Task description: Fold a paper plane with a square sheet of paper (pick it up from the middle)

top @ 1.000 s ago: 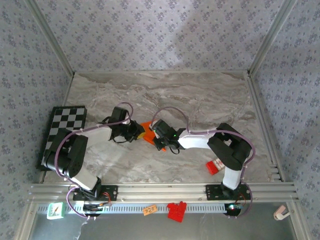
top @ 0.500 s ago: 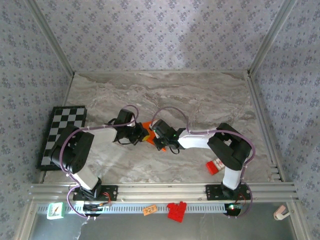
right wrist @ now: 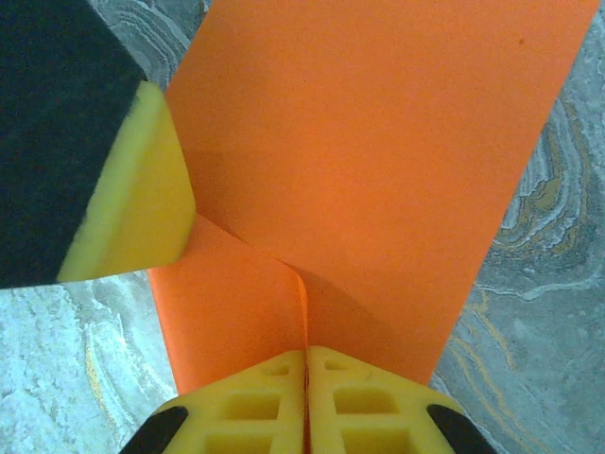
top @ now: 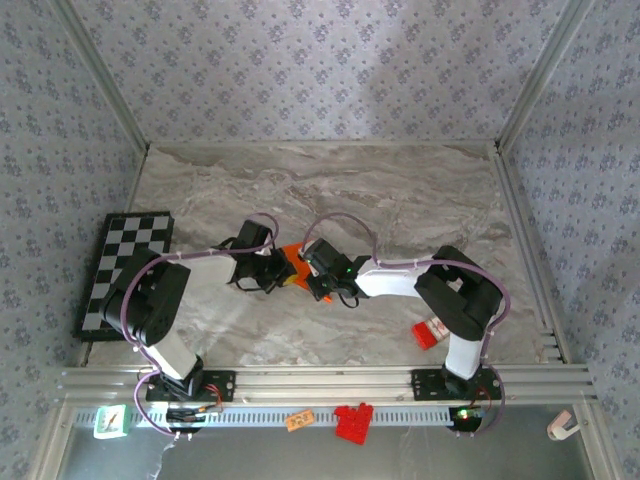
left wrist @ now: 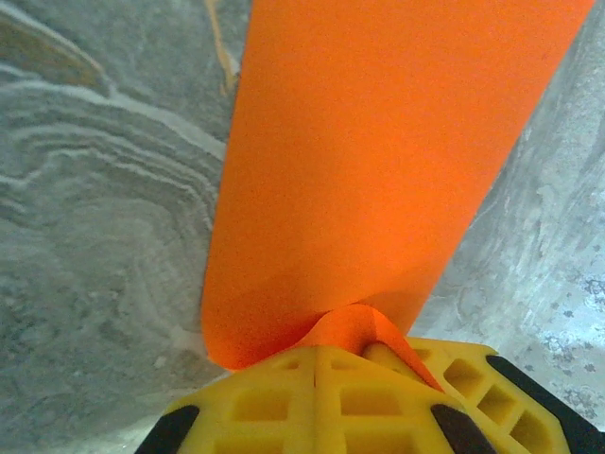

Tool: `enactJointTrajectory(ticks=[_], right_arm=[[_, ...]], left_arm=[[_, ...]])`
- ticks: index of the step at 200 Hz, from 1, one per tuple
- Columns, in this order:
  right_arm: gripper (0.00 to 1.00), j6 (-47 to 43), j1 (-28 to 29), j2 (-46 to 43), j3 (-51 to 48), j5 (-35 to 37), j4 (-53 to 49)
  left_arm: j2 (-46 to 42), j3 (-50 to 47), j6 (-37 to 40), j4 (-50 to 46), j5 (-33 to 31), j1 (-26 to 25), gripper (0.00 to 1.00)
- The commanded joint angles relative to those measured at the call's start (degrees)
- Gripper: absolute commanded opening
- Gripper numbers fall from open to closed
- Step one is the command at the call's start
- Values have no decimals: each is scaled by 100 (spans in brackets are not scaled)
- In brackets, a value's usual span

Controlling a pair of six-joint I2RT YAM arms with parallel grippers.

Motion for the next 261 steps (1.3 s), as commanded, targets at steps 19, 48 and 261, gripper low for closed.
enactJointTrajectory(ticks=[19,48,261], right_arm=[[9,108,33,197,67,96,-320],[9,125,29,214,76,105,-321],[45,1101,-393,-1318,308,-648,-1274]], left_arm=[[46,-60,-12,-190,-164,-53,4],[57,-107,-43,-200,-199,-47,4],[341,-223,100,-883,-705,-53,0]])
